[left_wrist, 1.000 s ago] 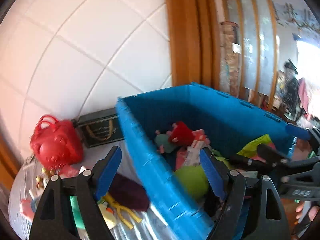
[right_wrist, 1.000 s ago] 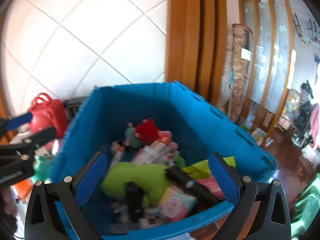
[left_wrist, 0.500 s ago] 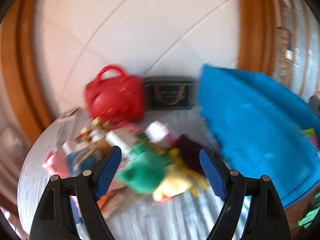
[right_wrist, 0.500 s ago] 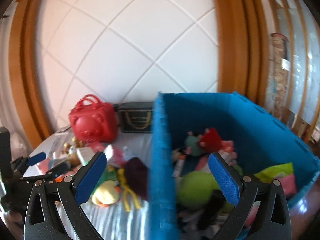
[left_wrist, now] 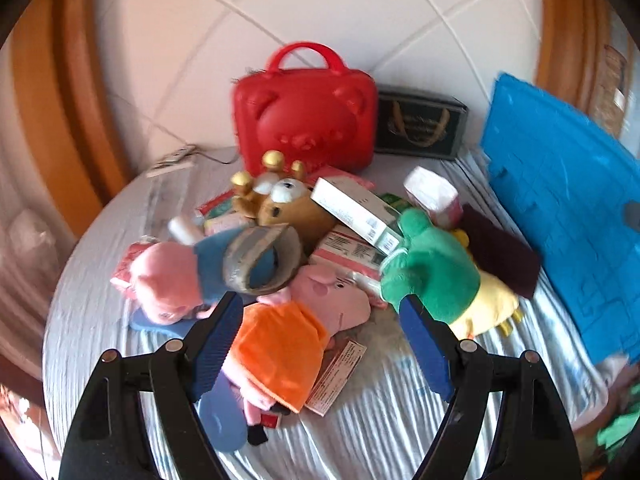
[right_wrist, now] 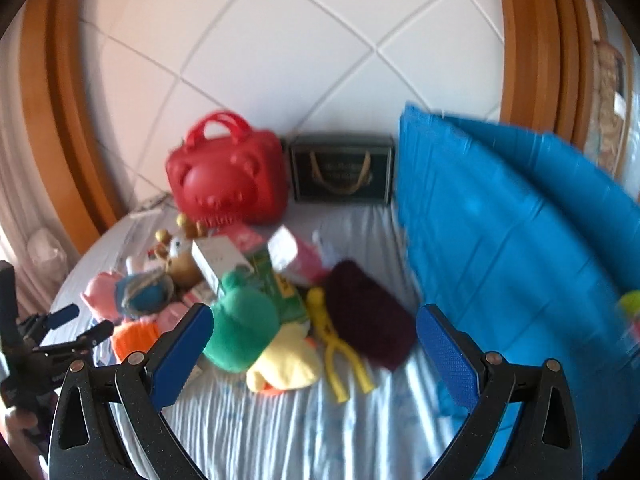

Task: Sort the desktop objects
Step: 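Move both open tools back over the pile on the bed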

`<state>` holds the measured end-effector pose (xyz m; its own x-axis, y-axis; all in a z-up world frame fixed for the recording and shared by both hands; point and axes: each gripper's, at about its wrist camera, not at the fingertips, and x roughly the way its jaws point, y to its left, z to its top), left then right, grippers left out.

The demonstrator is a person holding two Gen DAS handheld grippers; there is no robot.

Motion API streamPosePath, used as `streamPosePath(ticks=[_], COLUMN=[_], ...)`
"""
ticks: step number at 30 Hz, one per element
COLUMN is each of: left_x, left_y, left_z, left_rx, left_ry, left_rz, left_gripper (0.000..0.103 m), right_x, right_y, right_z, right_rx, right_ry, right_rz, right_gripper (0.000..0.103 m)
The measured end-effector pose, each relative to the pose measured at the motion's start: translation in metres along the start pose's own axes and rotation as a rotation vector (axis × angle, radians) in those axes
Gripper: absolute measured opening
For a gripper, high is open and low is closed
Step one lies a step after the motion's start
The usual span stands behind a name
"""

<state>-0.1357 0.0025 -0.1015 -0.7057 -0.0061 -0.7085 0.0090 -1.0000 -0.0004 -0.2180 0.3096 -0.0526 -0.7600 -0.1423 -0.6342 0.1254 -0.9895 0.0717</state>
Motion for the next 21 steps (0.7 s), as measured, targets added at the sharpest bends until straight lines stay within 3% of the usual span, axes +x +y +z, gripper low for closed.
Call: streamPosePath(ticks=[7,13,17,21], left_x=[0.053,0.101,0.119,0.130], left_y=[-0.035,-0.080,-0.094,-0.093], left_z=[0.009,0.006,0.001,0.000], left_rx=[0.171,0.293,0.377,0.379], left_ry=[0.057,0.137,0.154,0.180], left_rz=[-0.193,-0.287,-0.196,-0.217], left_gripper=[0.080,0.080,0.082,0.091], right_x=[0.056,0.097,0.132,0.161], right_y=[-0.010,-0.022,-0.024,-0.019], right_z=[-0.047,-0.081,-0.092,-0.095], right_rx=[0.172,0.256,0.275,0.290], right_ry=[0.132,0.263,0.335,0.360], right_rz=[-0.052,-0.067,0.002,0.071], right_gripper=[0.103,0.103,0.103,0.103])
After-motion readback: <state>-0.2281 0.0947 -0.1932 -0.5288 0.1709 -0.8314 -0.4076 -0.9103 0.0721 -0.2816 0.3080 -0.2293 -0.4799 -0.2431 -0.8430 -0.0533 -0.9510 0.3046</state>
